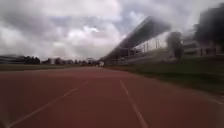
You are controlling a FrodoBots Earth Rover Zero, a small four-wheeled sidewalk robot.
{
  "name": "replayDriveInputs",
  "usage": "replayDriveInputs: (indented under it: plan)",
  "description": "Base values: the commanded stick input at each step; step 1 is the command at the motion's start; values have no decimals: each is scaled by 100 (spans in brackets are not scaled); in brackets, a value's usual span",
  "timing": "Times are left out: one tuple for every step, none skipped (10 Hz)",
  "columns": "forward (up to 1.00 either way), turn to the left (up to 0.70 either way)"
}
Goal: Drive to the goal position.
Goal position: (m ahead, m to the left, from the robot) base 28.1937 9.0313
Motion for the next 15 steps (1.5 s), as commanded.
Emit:
replayDriveInputs:
  plan:
    - [70,1]
    - [70,1]
    - [70,1]
    - [70,1]
    - [70,1]
    - [70,1]
    - [70,1]
    - [70,1]
    - [70,1]
    - [70,1]
    - [70,1]
    - [70,1]
    - [70,1]
    - [70,1]
    - [70,1]
